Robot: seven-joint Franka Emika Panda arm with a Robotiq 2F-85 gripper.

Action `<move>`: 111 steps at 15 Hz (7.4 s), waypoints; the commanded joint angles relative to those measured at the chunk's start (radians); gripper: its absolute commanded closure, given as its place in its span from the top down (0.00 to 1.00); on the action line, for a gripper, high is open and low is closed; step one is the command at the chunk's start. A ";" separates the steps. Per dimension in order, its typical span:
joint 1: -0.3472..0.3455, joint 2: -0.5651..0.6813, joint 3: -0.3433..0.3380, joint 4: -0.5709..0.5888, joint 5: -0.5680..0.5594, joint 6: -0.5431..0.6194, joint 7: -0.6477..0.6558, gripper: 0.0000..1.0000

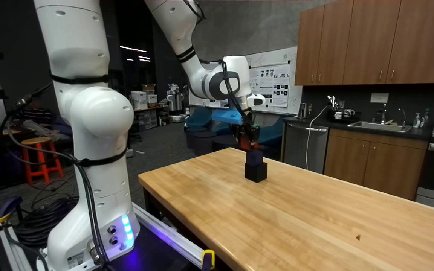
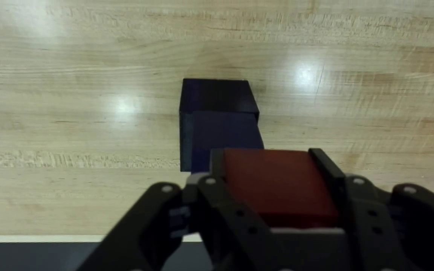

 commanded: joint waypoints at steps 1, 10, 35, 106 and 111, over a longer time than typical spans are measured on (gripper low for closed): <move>-0.005 0.012 0.000 0.009 -0.004 0.005 -0.017 0.31; -0.014 0.049 0.000 0.043 -0.008 -0.007 -0.013 0.31; -0.033 0.067 -0.003 0.064 0.011 -0.039 -0.075 0.31; -0.003 -0.032 0.044 0.293 -0.136 -0.321 0.054 0.66; 0.008 0.024 0.060 0.324 -0.154 -0.269 0.079 0.27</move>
